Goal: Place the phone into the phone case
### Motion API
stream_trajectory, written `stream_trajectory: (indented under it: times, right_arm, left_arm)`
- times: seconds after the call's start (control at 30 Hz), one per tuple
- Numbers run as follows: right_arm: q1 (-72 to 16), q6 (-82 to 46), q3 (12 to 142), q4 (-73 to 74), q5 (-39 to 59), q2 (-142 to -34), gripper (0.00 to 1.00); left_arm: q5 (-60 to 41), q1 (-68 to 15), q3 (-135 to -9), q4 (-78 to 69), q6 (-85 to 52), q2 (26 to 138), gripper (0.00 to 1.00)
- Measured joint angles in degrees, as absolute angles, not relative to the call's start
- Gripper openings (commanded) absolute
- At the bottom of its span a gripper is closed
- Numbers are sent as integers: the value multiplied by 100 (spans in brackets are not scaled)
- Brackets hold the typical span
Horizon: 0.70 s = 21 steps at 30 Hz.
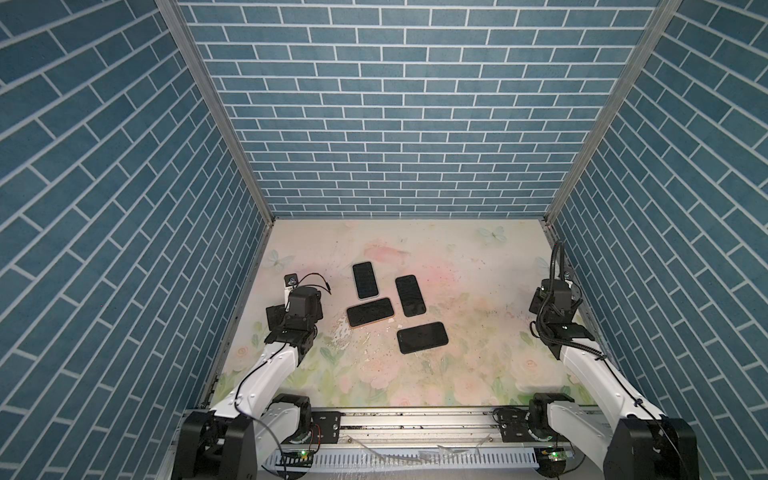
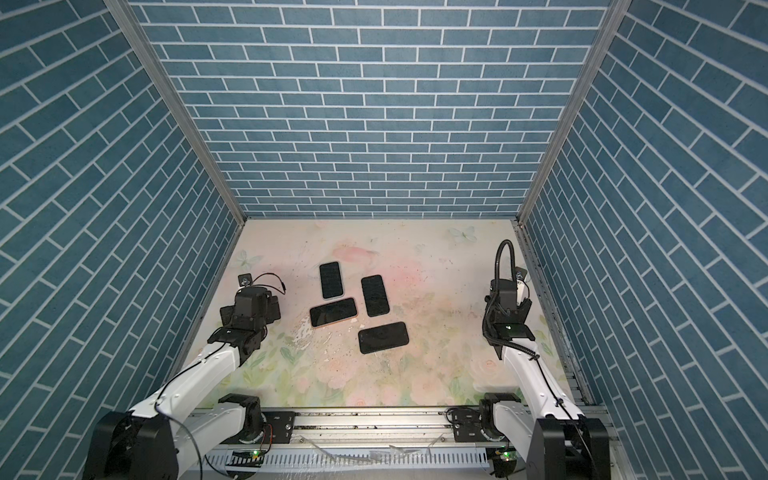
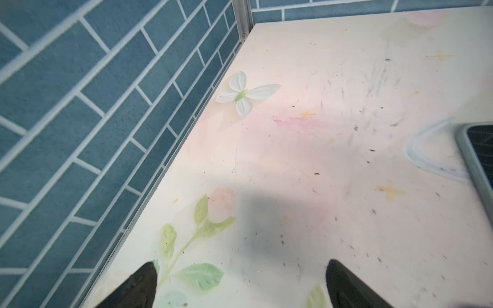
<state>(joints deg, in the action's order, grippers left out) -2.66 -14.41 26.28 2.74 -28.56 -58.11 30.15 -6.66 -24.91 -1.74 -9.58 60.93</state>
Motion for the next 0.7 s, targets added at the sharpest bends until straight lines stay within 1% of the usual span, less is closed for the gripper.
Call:
stream_trajectory:
  times: [0.13, 0.23, 0.4, 0.47, 0.5, 0.53, 0.63, 0.67, 0.7]
  right_arm:
    - [-58, -1253, 1918, 1699, -2486, -6224, 61]
    - [30, -1151, 1621, 2731, -2215, -6818, 62]
    - [244, -1015, 1673, 3804, -1529, -7592, 63]
    - [320, -956, 1809, 4191, -1153, -7994, 63]
    - [346, -915, 1872, 4368, -991, -8200, 67]
    - [362, -871, 1929, 4595, -821, -8444, 76]
    - [384, -727, 2038, 4746, -484, -8801, 91]
    - [381, -696, 2051, 4762, -373, -8823, 98]
    - [381, -676, 2058, 4777, -298, -8825, 98]
  left_arm:
    - [2867, -548, -2156, -1835, -727, 6842, 99]
    - [2574, -495, -2163, -2646, -495, 7542, 99]
    - [1837, -436, -2165, -4088, -32, 8479, 100]
    - [1557, -419, -2152, -4370, 102, 8722, 99]
    - [1476, -419, -2143, -4460, 148, 8759, 99]
    - [1352, -408, -2147, -4525, 193, 8768, 100]
    - [1083, -336, -2152, -4696, 239, 8761, 100]
    - [1024, -320, -2152, -4733, 244, 8761, 100]
    - [993, -309, -2152, -4759, 246, 8761, 99]
